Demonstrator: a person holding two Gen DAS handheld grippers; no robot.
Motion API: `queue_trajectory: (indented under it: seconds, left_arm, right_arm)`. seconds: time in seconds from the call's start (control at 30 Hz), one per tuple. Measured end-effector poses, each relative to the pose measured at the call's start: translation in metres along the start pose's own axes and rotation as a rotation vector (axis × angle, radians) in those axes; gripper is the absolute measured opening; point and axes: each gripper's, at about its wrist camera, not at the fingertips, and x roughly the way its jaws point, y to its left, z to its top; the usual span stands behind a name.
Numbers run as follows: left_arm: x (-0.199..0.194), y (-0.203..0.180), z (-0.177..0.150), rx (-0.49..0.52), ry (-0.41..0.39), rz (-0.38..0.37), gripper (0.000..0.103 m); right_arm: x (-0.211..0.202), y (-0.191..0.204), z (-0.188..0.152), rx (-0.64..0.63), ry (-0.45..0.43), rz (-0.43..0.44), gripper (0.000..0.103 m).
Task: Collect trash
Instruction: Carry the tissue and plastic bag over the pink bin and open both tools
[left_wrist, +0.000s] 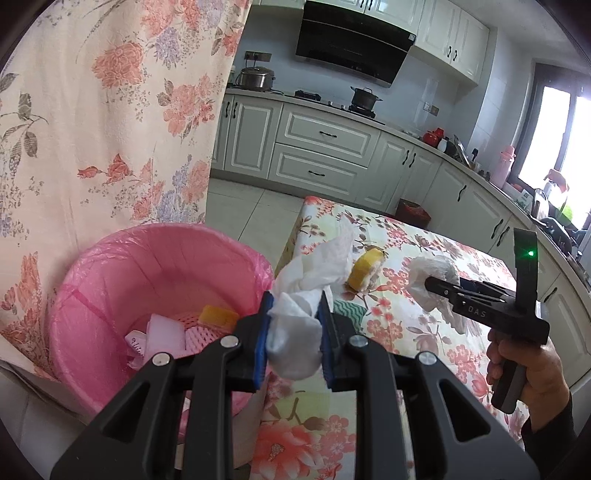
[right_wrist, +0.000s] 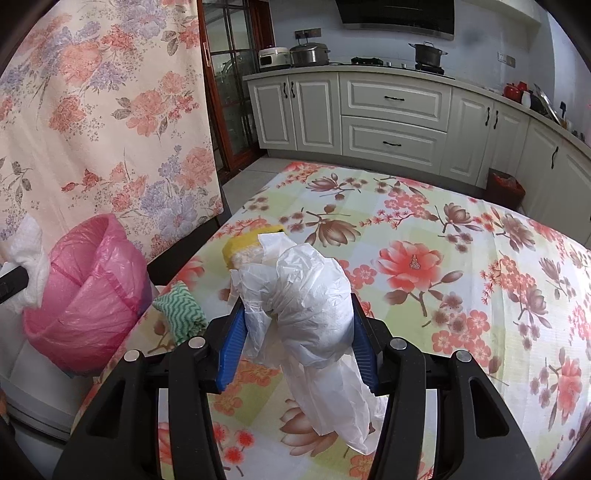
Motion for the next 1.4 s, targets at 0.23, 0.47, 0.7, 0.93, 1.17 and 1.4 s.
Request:
queue_trajectory:
  seconds: [0.23, 0.47, 0.7, 0.93, 1.17, 1.4]
  left_arm:
    - [-0.022, 0.024, 0.006, -0.028, -0.047, 0.043, 0.022]
    - [-0.044, 0.050, 0.012, -0.058, -0.093, 0.087, 0.022]
    - [-0.057, 0.071, 0.013, -0.079, -0.123, 0.119, 0.022]
    - [-0.064, 0.088, 0.014, -0.096, -0.140, 0.140, 0.022]
    - [-0.064, 0.103, 0.013, -0.104, -0.140, 0.172, 0.022]
    - [-0.064, 0.114, 0.010, -0.111, -0.142, 0.191, 0.022]
  right_arm:
    - [-0.020, 0.024, 0.010, -0.035, -0.039, 0.020, 0.050]
    - [-0.035, 0.056, 0.024, -0.078, -0.078, 0.052, 0.050]
    - [-0.041, 0.091, 0.037, -0.122, -0.095, 0.087, 0.050]
    - [-0.043, 0.136, 0.049, -0.177, -0.108, 0.137, 0.050]
    - [-0.035, 0.178, 0.058, -0.227, -0.101, 0.183, 0.050]
    - [-0.019, 0.212, 0.063, -0.261, -0.077, 0.215, 0.051]
